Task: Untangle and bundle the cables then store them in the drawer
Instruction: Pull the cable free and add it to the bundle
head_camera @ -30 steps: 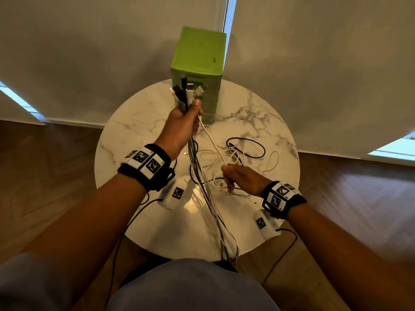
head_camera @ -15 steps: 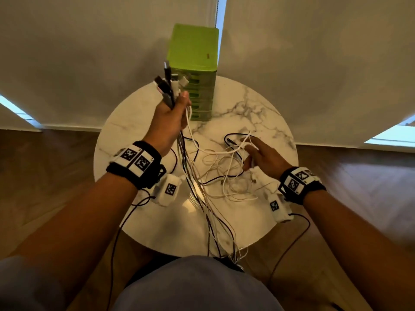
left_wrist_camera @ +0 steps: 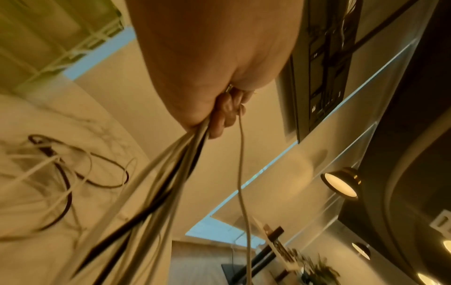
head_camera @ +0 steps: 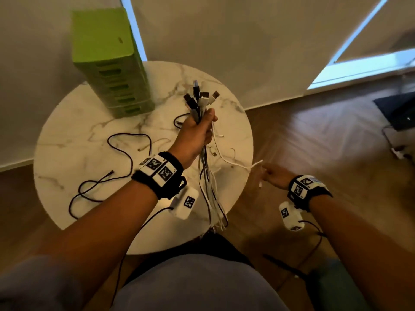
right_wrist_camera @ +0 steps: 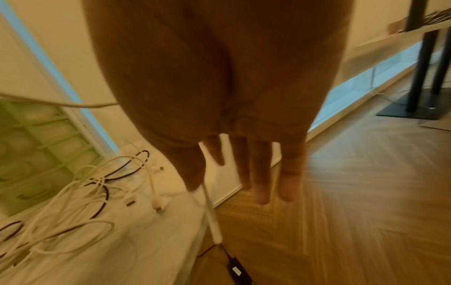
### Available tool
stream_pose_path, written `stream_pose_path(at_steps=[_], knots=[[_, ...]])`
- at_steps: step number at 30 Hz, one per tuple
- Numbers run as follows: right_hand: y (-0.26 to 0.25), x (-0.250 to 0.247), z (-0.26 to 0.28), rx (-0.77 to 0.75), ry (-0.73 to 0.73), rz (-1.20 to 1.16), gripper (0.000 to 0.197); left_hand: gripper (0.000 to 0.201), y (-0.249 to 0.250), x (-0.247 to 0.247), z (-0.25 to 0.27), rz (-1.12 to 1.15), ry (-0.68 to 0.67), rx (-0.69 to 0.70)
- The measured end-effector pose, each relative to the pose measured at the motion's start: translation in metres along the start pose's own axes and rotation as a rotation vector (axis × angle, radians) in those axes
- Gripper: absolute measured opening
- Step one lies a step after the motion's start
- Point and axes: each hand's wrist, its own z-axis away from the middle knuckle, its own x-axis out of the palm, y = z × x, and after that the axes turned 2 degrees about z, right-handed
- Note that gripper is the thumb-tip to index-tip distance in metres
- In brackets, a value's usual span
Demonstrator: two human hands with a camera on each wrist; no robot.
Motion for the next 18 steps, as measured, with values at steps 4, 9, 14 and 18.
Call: stream_pose_path(at_steps=[4, 9, 14, 18], knots=[[0.003, 0.018, 0.012, -0.032, 0.13, 0.139, 0.105, 0.025, -0.028, 0.02, -0.001, -0.173, 0.021, -0.036], [-0.046, 0.033, 0.03, -0.426, 0.111, 0.114, 0.093, 0.024, -0.039, 0.039, 0.0, -0.251, -0.002, -0.029], [-0.056, 0.032, 0.033, -0.444, 0.138, -0.033, 0.033, 0.026, -0.039, 0.034, -0.004, -0.214, -0.017, -0.032], [-0.023, 0.018, 0.018, -0.428, 0.207, 0.002, 0.032, 0.028, -0.031, 0.014, -0.006, -0.134, 0.018, -0.055]])
